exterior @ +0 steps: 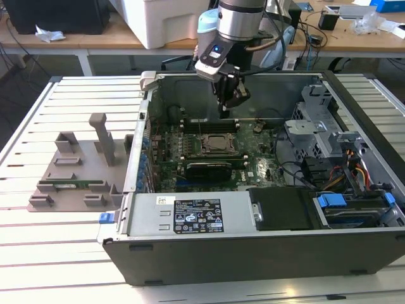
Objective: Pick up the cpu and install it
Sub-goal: 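Install the first cpu locking lever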
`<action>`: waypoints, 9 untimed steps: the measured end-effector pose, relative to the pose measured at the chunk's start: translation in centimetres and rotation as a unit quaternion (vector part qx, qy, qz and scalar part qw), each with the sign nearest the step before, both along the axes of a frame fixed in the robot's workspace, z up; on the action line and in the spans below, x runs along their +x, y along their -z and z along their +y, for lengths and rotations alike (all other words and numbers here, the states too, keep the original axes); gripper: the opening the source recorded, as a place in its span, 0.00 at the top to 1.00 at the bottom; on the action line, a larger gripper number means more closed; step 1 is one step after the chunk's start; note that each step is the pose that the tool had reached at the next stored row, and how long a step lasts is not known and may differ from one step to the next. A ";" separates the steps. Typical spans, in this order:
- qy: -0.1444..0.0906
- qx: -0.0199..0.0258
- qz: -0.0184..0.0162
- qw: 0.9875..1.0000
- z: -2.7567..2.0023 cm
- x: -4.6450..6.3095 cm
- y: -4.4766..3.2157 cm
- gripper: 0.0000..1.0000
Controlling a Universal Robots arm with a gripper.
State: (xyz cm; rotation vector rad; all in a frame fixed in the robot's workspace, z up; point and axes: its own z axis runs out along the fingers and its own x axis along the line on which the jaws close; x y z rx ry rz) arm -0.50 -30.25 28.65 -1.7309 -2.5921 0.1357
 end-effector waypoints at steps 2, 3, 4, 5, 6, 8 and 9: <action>-0.031 0.000 0.000 1.000 0.00 0.0 0.00 0.89; -0.039 0.000 0.000 0.999 0.00 0.0 0.00 0.89; -0.051 0.000 0.000 0.999 0.00 0.0 0.00 0.89; -0.069 0.000 0.000 0.998 0.00 0.0 0.00 0.89; -0.079 0.000 0.000 0.997 0.00 0.0 0.00 0.89; -0.098 0.000 0.000 0.995 0.00 0.0 0.00 0.89; -0.111 0.000 0.000 0.994 0.00 0.0 0.00 0.89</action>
